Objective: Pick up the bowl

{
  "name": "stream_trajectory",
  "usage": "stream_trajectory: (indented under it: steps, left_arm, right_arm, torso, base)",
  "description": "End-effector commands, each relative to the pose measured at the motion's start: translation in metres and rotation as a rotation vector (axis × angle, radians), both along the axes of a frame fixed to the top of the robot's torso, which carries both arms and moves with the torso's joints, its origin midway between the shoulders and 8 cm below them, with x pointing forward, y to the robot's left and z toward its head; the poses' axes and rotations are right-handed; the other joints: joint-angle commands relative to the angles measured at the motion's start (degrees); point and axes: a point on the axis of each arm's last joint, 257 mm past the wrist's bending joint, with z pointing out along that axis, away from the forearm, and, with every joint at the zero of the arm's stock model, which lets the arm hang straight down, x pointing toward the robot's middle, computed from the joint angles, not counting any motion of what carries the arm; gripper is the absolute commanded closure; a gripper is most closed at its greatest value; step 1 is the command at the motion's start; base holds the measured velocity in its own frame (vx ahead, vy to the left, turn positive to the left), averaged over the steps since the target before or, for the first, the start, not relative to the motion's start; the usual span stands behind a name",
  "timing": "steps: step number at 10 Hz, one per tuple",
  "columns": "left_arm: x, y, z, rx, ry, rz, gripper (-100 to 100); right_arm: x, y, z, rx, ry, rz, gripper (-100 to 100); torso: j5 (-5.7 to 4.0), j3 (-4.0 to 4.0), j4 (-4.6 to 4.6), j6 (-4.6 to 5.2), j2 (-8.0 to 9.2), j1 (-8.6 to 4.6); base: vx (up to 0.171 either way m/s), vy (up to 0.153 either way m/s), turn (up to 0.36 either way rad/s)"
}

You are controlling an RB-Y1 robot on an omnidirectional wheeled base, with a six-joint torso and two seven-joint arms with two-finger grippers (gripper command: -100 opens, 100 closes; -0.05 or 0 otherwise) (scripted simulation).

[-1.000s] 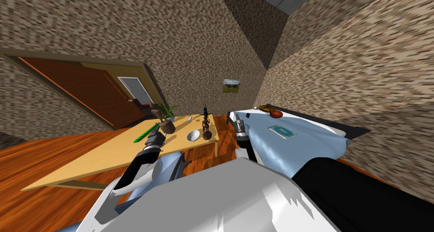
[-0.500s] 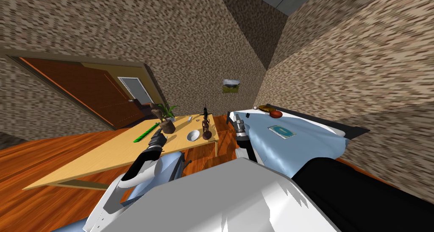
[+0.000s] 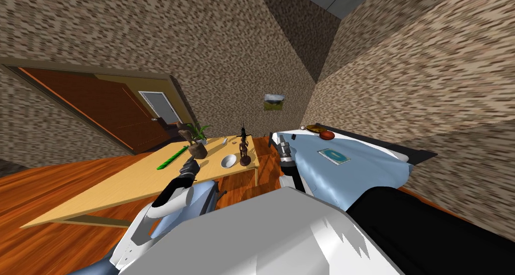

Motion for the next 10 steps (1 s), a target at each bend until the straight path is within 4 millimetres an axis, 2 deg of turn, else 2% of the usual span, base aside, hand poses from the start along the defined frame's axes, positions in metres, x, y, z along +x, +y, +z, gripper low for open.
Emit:
stream_trajectory:
  steps: [1,2,3,4,6,7,9,10]
  left_arm:
    - [0.001,0.000,-0.019,-0.024,0.057,0.005,-100]
    - [0.000,0.000,-0.021,-0.026,0.065,0.007,-100]
    - [0.001,-0.002,-0.036,-0.044,0.110,0.008,-100]
    - [0.000,-0.002,-0.038,-0.047,0.117,0.009,-100]
    - [0.000,-0.009,-0.068,-0.081,0.205,0.006,-100]
    - [-0.002,-0.009,-0.071,-0.085,0.218,0.008,-100]
    - [-0.005,-0.020,-0.100,-0.116,0.306,-0.001,-100]
    - [-0.006,-0.020,-0.102,-0.119,0.314,0.000,-100]
  right_arm:
    - [0.000,0.000,0.000,0.000,0.000,0.000,0]
    - [0.000,0.000,0.000,0.000,0.000,0.000,0]
    - [0.000,0.000,0.000,0.000,0.000,0.000,0]
    - [0.000,0.000,0.000,0.000,0.000,0.000,0]
    - [0.000,0.000,0.000,0.000,0.000,0.000,0]
    - [0.000,0.000,0.000,0.000,0.000,0.000,0]
    - [0.000,0.000,0.000,0.000,0.000,0.000,0]
    - [0.000,0.000,0.000,0.000,0.000,0.000,0]
  torso:
    - [0.00,0.00,0.00,0.00,0.00,0.00]
    - [0.00,-0.01,0.00,0.01,-0.02,-0.02]
    - [0.00,-0.01,0.00,0.00,-0.01,-0.01]
    - [-0.01,-0.02,-0.01,0.01,-0.04,-0.04]
    - [0.00,-0.05,-0.02,0.01,-0.10,-0.03]
    - [-0.01,-0.08,-0.03,0.01,-0.14,-0.07]
    - [0.00,-0.08,-0.03,0.01,-0.14,-0.03]
    - [-0.01,-0.09,-0.03,0.00,-0.15,-0.07]
  base:
    - [0.016,-0.012,-0.012]
    - [0.015,-0.012,-0.010]
    - [0.022,-0.020,-0.016]
    - [0.025,-0.015,-0.010]
    - [0.048,-0.019,-0.029]
    - [0.043,-0.016,-0.008]
    - [0.047,-0.020,-0.028]
    - [0.047,-0.022,-0.013]
